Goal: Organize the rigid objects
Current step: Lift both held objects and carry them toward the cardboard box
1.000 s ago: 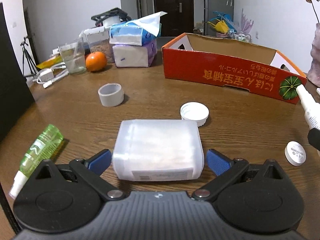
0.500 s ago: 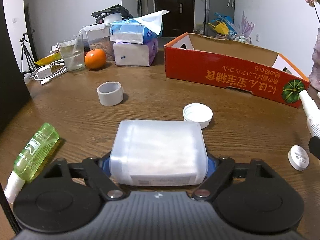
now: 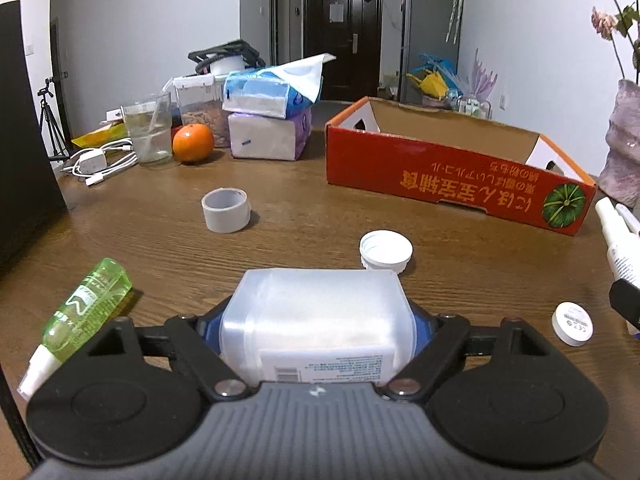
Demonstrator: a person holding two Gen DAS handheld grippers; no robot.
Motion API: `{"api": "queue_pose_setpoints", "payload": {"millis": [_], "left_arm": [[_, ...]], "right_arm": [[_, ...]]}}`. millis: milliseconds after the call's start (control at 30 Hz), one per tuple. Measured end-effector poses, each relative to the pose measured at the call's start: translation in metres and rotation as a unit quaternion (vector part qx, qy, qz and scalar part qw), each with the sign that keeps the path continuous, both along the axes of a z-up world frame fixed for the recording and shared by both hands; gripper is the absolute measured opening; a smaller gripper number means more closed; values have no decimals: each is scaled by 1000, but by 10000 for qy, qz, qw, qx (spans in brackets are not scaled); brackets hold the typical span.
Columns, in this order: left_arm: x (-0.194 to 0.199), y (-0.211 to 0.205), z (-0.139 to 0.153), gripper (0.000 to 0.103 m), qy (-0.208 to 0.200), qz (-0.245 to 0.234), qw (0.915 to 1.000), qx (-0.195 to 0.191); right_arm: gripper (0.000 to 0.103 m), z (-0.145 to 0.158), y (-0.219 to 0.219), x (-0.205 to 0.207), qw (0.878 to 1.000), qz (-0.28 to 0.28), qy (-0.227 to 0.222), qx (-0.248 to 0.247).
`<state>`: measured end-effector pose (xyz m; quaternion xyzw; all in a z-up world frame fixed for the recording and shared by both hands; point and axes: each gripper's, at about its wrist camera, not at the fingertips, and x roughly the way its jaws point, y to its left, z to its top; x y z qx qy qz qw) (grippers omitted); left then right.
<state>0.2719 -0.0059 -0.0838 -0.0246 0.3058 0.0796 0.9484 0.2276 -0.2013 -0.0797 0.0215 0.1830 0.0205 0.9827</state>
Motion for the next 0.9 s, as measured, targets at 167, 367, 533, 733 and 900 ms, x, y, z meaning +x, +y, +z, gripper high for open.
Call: {"api": "queue_pose_setpoints", "payload": {"millis": [167, 367, 533, 733, 900], "left_arm": [[-13, 0, 6, 83, -190, -57, 9998, 10], [-24, 2, 9, 83, -301, -84, 9995, 2], [-29, 1, 11, 83, -384, -122, 9992, 12], [-34, 1, 18, 83, -516, -193, 9985, -48], [-32, -2, 30, 83, -637, -292, 9975, -75]], "right_arm": [[27, 1, -1, -5, 10000, -49, -67, 21], [27, 2, 0, -10, 9999, -73, -118, 35], [27, 2, 0, -12, 9999, -72, -147, 46], [27, 4, -2, -13, 9997, -30, -176, 152], [27, 8, -4, -11, 9996, -30, -190, 195]]}}
